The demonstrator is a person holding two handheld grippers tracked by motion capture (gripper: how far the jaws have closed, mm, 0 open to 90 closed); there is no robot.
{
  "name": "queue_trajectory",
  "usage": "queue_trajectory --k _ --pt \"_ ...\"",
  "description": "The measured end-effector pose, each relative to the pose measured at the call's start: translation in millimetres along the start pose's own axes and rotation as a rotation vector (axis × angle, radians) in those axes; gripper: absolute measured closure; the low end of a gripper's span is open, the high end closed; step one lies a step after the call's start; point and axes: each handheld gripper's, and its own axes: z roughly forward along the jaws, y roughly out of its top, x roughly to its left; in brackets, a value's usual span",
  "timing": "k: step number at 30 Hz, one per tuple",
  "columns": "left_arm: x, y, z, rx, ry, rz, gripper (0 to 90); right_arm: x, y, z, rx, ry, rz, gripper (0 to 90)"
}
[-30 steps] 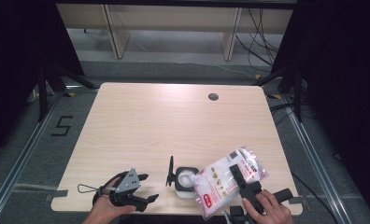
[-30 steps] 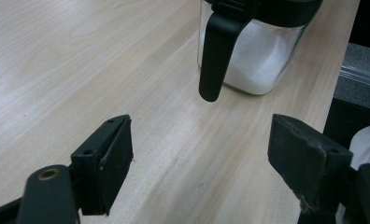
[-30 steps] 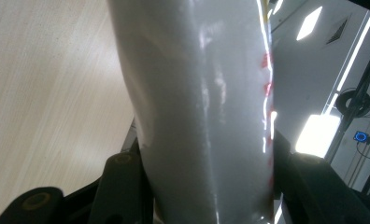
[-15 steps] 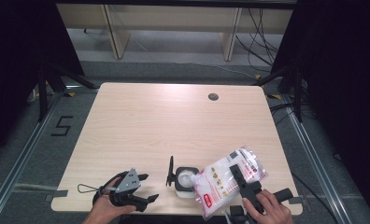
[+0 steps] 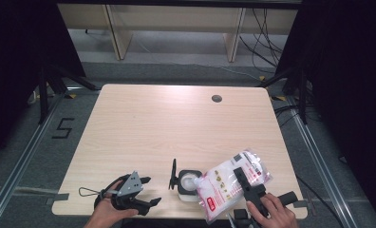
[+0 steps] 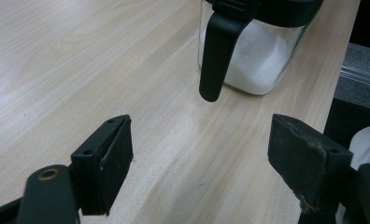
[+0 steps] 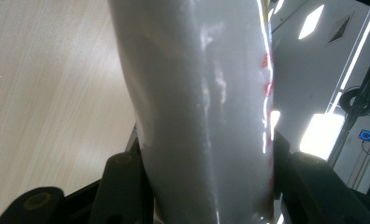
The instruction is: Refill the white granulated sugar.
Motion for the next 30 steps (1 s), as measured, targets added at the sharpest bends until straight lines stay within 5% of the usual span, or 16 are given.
queue_trajectory --k 4,18,24,26,27,29,30 --pt "0.4 0.2 -0.3 0.003 -0.005 0.000 21.9 -2.8 0.1 0.7 -0.011 0.012 -0.026 56.7" --pt "-0.5 -0.1 0.6 -0.013 -0.005 -0.007 21.9 -1.1 -1.6 1.2 -0.010 0.043 0.015 58.3" --pt "-0.6 -0.3 0.8 0.000 -0.001 -0.004 21.9 1.0 -4.6 0.8 -0.024 0.052 0.065 59.5" --pt "-1.9 -0.8 2.0 -0.011 -0.008 -0.013 21.9 5.2 -6.6 1.8 -0.033 0.061 0.117 59.7" --pt "-1.6 -0.5 1.6 -0.008 -0.007 -0.011 21.9 7.0 -9.0 4.2 -0.076 -0.006 0.109 59.8" --pt "-0.4 -0.1 0.5 0.005 -0.004 -0.006 21.9 5.3 -10.2 2.9 -0.087 0.001 0.113 59.8" --pt "-1.0 -0.7 1.5 -0.010 -0.004 -0.015 21.9 7.9 -10.6 1.4 -0.066 0.031 0.163 59.8"
